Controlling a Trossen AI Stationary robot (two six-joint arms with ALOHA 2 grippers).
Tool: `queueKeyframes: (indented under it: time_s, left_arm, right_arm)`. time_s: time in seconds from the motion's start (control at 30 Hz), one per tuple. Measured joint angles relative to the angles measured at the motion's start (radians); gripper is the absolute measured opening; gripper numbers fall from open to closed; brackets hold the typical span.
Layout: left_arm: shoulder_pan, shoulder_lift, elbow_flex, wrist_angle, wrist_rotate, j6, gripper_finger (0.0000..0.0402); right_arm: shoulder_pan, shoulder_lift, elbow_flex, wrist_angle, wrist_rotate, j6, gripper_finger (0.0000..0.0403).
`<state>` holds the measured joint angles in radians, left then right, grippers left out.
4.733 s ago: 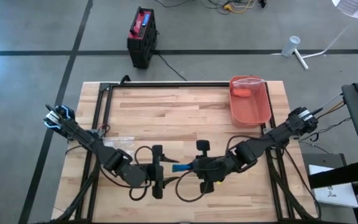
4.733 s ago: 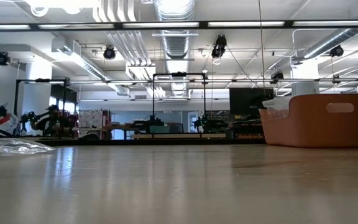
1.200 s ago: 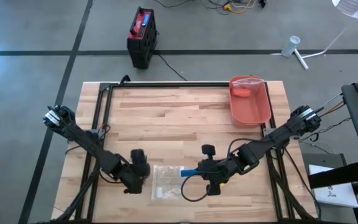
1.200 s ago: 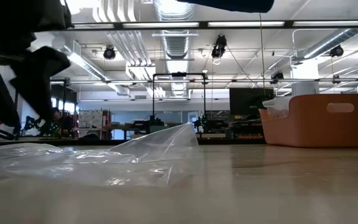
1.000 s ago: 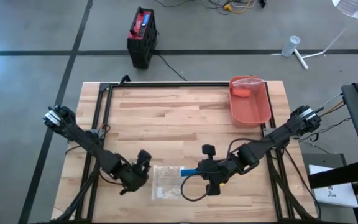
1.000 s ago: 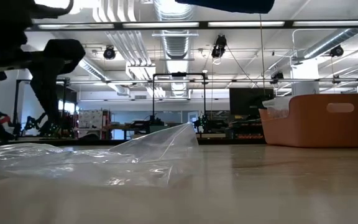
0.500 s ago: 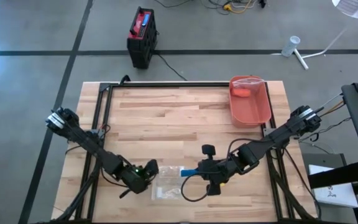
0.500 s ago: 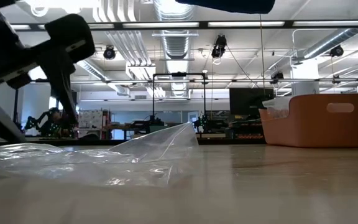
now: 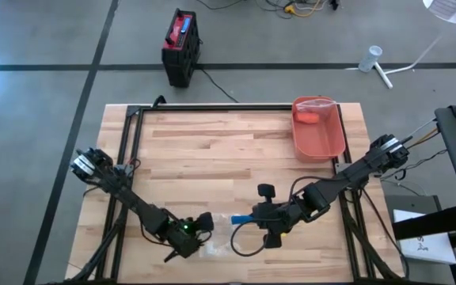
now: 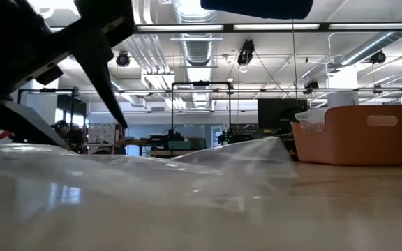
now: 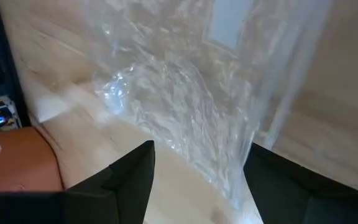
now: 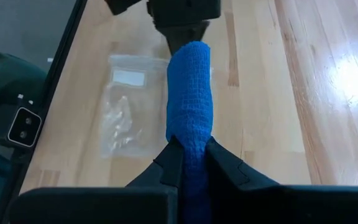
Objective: Roll bandage
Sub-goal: Put the blue bandage into the transparent zip bag
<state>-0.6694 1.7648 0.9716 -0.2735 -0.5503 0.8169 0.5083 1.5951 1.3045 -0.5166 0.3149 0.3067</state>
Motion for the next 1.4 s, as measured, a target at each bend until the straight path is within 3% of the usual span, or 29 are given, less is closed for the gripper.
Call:
queueKeyframes:
  time_s: [0.17,0.33,0.53,0.67,0.8,0.9,0.97,1.07,1.2,1.3,1.4]
  left_arm:
    - [0.0,0.034,0.063,-0.01,0.025,-0.065,0.0229]
    - [0.005,0.096,0.072,0.122,0.055,-0.265,0.0229]
    - [0.004,0.224,0.086,0.32,0.008,-0.167,0.0222]
    - [0.0,0.284,0.135,0.32,-0.053,-0.101,0.0167]
    - [0.004,0.293,0.185,0.238,-0.074,-0.167,0.007]
    - [0.006,0.279,0.212,0.118,-0.159,-0.379,0.0012]
    - [0.017,0.266,0.24,-0.023,-0.233,-0.61,0.0012]
    - [0.054,0.2,0.276,-0.302,-0.242,-0.938,0.0002]
    - [0.133,0.088,0.276,-0.509,-0.089,-1.339,0.0001]
    - [0.213,-0.014,0.238,-0.503,0.065,-1.592,0.0001]
    - [0.259,-0.091,0.182,-0.42,0.146,-1.753,0.0001]
  right_arm:
    - [0.0,0.0,0.0,-0.002,0.0,0.009,0.0034]
    - [0.0,0.0,0.0,-0.002,0.0,-0.001,0.0031]
    - [0.0,0.0,0.0,-0.002,0.0,-0.003,0.0032]
    - [0.002,0.0,0.0,-0.004,0.0,-0.002,0.0031]
    - [0.005,-0.002,0.0,-0.029,-0.001,0.008,0.0031]
    - [0.011,-0.008,0.0,-0.05,0.0,0.016,0.003]
    - [0.021,-0.014,0.0,-0.052,0.0,0.015,0.0029]
    - [0.037,-0.017,0.005,-0.05,0.01,0.007,0.0028]
    - [0.051,-0.016,0.033,-0.043,0.071,-0.026,0.0029]
    - [0.057,-0.016,0.044,-0.042,0.147,-0.029,0.0027]
    - [0.059,-0.016,0.044,-0.025,0.24,-0.036,0.0027]
